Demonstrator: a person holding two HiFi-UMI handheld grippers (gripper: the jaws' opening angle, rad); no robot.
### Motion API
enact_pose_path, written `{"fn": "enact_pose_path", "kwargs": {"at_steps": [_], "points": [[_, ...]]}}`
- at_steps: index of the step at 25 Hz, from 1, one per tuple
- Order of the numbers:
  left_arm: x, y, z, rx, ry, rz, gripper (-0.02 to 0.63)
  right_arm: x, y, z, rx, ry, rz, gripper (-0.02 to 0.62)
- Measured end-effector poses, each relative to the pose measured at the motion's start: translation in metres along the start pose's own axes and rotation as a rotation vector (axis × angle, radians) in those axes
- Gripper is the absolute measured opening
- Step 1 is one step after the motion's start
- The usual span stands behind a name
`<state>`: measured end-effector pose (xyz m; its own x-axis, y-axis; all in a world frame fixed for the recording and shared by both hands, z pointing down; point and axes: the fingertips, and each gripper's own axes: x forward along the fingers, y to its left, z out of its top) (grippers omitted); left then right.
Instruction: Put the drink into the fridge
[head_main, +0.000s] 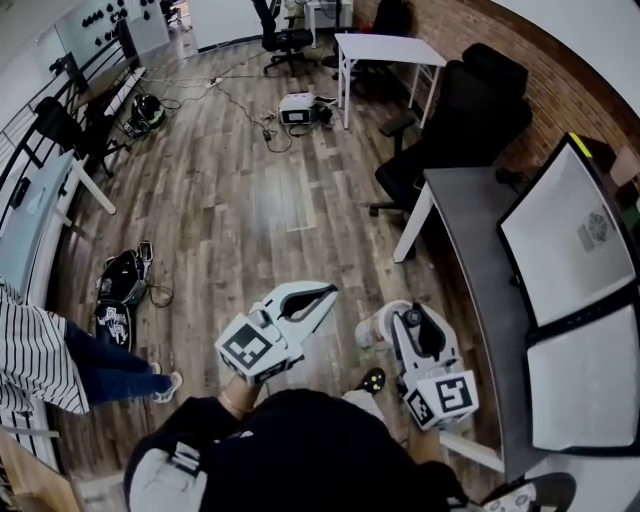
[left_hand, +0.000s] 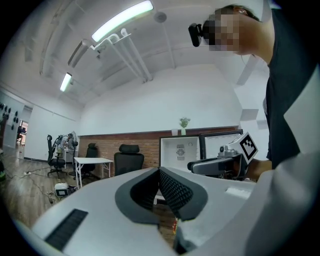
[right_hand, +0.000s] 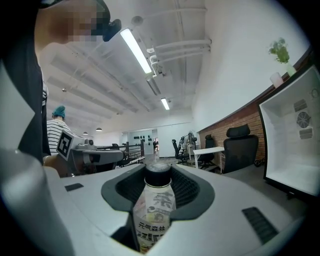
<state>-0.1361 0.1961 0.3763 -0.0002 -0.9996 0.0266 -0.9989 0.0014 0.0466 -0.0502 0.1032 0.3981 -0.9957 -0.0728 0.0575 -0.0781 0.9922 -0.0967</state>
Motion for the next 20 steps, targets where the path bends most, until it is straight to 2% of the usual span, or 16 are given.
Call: {"fn": "enact_pose_path", "kwargs": {"at_steps": [8, 20], "points": [[0.059, -0.018, 0.012, 0.019, 0.000, -0.012, -0.003, -0.012, -0.060, 0.012, -0.003, -0.021, -0.007, 0.150], [0.139, -0.035, 0.010, 0.008, 0.004, -0.018, -0.003, -0.025, -0.138, 0.016, -0.002, -0.009, -0.012, 0.150]]}}
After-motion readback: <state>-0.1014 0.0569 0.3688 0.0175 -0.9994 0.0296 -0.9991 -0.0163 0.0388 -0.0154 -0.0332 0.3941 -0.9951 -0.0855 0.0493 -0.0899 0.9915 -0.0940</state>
